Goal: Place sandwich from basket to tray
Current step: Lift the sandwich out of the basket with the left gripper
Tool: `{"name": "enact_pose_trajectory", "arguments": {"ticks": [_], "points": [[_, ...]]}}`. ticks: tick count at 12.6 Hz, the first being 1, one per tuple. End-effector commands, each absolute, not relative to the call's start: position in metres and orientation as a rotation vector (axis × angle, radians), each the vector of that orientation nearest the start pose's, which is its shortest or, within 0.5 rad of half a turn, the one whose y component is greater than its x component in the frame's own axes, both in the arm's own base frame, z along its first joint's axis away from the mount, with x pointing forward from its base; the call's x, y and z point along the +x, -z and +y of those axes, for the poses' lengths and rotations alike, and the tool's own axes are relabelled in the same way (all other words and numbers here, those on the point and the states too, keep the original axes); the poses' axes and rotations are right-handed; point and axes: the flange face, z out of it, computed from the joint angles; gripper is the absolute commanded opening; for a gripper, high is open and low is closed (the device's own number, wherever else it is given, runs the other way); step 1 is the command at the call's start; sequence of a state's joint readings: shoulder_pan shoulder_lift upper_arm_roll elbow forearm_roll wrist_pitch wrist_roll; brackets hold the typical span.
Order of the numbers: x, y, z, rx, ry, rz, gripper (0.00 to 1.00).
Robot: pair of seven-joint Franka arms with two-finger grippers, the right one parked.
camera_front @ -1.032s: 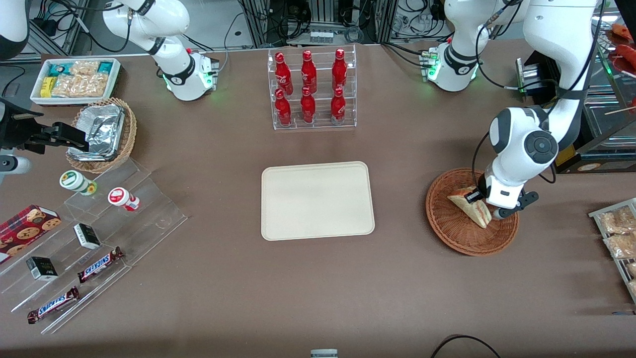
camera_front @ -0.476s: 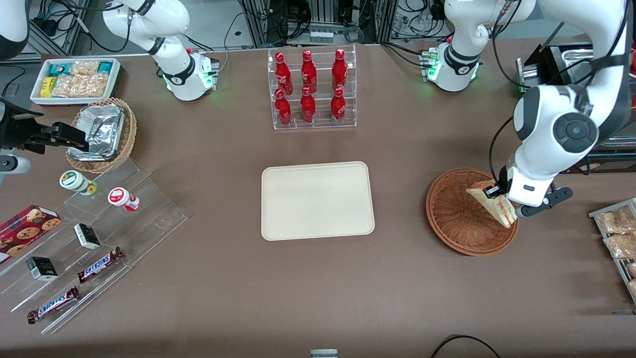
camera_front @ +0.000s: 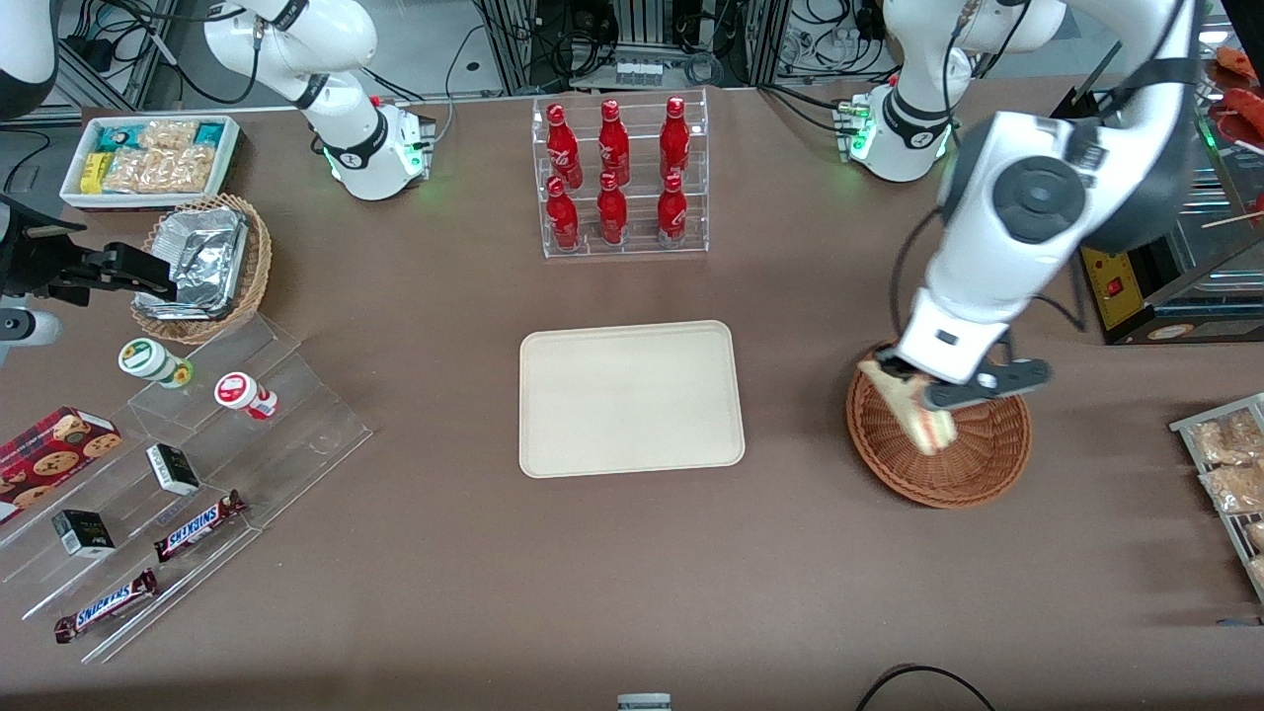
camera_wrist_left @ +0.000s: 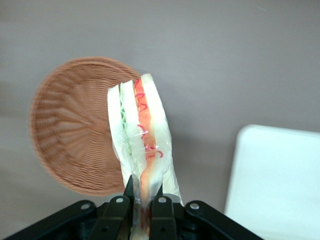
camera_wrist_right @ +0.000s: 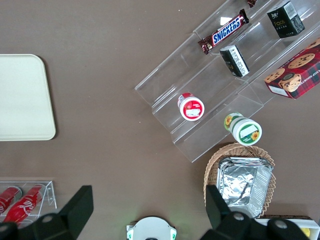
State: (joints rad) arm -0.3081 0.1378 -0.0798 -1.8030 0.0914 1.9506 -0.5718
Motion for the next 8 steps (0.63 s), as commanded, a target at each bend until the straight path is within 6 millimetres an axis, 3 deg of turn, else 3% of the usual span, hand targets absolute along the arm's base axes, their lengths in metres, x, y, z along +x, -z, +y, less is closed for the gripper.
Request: {"name": "enact_pose_trajectory", "arguments": {"ticks": [1,6,8], "points": [[0.55,-0.458,-0.3,-3.08,-0.013,-0.112,0.0],[0.536,-0.419,-0.407,-3.121,-0.104,0.064,0.0],[0.536,-0.403,-0.435,-3.125,-0.107,0.115,0.0]]}}
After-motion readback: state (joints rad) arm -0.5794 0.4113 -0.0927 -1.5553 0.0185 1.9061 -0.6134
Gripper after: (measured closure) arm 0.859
